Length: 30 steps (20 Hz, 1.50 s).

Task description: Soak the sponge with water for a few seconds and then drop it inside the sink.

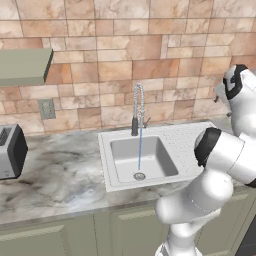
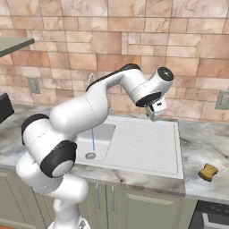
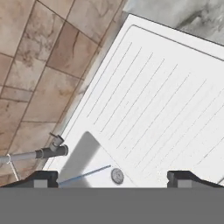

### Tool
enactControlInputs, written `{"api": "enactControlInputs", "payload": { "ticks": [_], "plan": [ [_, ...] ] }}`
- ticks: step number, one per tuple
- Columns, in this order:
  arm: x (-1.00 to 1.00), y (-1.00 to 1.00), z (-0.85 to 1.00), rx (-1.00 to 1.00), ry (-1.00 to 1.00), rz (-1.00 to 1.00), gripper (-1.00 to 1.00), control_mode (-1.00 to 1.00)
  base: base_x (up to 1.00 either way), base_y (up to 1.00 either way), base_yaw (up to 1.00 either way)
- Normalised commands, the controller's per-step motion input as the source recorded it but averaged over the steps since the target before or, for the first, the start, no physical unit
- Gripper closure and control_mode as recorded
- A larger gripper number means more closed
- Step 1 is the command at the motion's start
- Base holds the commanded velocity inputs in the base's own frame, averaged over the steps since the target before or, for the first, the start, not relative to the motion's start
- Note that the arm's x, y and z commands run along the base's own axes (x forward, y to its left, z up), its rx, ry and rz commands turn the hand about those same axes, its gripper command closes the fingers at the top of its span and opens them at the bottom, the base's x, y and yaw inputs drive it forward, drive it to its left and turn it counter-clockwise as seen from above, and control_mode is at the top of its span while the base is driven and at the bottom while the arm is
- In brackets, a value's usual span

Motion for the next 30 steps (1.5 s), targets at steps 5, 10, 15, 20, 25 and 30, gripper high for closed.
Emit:
{"api": "enactControlInputs", "payload": {
  "ticks": [5,10,15,20,25,30],
  "plan": [
    [-0.19,-0.31,0.03,0.00,0.00,0.29,-1.00,-1.00,0.00,0.00,0.00],
    [-0.08,-0.07,0.03,-0.06,0.01,0.25,-1.00,-1.00,0.00,0.00,0.00],
    [-0.11,-0.11,0.00,-0.09,0.04,0.22,-1.00,-1.00,0.00,0.00,0.00],
    [-0.06,-0.19,-0.07,-0.09,0.04,0.20,-1.00,-1.00,0.00,0.00,0.00],
    [-0.09,-0.21,-0.23,-0.09,0.00,0.19,-1.00,-1.00,0.00,0.00,0.00],
    [-0.14,-0.15,-0.18,-0.09,0.00,0.13,-1.00,-1.00,0.00,0.00,0.00]
  ]
}}
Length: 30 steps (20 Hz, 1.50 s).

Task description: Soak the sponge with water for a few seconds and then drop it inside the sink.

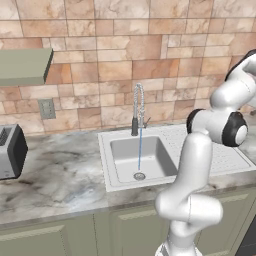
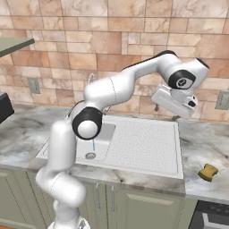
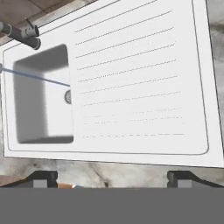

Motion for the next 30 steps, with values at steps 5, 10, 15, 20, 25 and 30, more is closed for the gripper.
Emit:
{"api": "enactControlInputs", "payload": {
  "ticks": [5,10,15,20,25,30],
  "plan": [
    [-0.19,-0.03,0.00,-0.12,-0.02,0.11,-1.00,-1.00,0.00,0.00,0.00],
    [-0.28,-0.03,-0.03,-0.11,-0.05,0.03,-1.00,-1.00,0.00,0.00,0.00],
    [-0.21,-0.15,-0.19,-0.03,0.00,0.00,-1.00,-1.00,0.00,0.00,0.00],
    [-0.22,-0.12,-0.24,0.00,0.00,0.00,-1.00,-1.00,0.00,0.00,0.00],
    [-0.18,-0.13,-0.21,-0.07,0.00,-0.02,-1.00,-1.00,0.00,0.00,0.00],
    [-0.25,-0.12,-0.31,-0.10,-0.04,-0.02,-1.00,-1.00,0.00,0.00,0.00]
  ]
}}
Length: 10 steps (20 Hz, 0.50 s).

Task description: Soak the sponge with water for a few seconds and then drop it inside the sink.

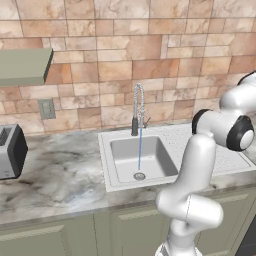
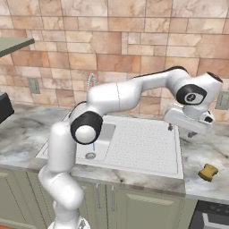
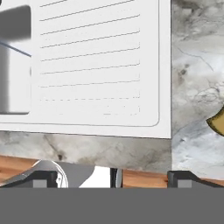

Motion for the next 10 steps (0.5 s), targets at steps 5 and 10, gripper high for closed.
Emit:
{"api": "enactControlInputs", "payload": {
  "ticks": [5,10],
  "plan": [
    [-0.29,-0.22,-0.37,-0.12,-0.07,-0.03,-1.00,-1.00,0.00,0.00,0.00],
    [-0.19,-0.25,-0.13,-0.15,-0.01,-0.01,-1.00,-1.00,0.00,0.00,0.00]
  ]
}}
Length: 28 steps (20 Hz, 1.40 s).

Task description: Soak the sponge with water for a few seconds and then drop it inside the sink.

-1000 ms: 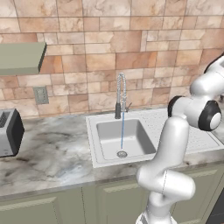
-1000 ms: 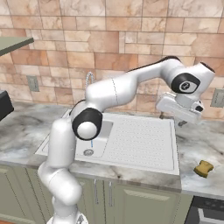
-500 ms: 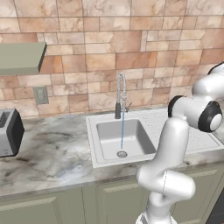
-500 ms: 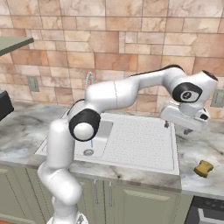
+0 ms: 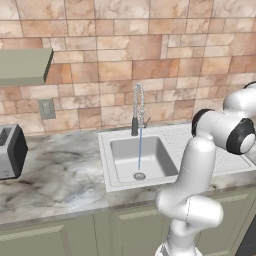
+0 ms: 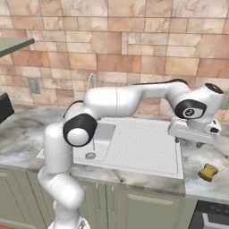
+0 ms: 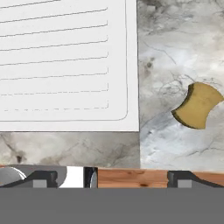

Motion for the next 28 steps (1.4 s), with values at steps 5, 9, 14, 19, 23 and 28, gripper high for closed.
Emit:
{"api": "enactControlInputs", "payload": {
  "ticks": [5,9,14,19,23,28],
  "plan": [
    [-0.02,-0.30,-0.14,-0.11,0.00,-0.03,-1.00,-1.00,0.00,0.00,0.00],
    [0.06,-0.43,-0.29,-0.01,0.00,-0.09,-1.00,-1.00,0.00,0.00,0.00],
    [0.02,-0.41,-0.24,0.00,0.00,-0.09,-1.00,-1.00,0.00,0.00,0.00],
    [0.06,-0.36,-0.02,0.00,0.00,-0.07,-1.00,-1.00,0.00,0.00,0.00],
    [0.14,-0.30,0.00,0.00,0.00,-0.11,-1.00,-1.00,0.00,0.00,0.00],
    [0.23,-0.11,0.00,0.00,0.00,-0.13,-1.00,-1.00,0.00,0.00,0.00]
  ]
}}
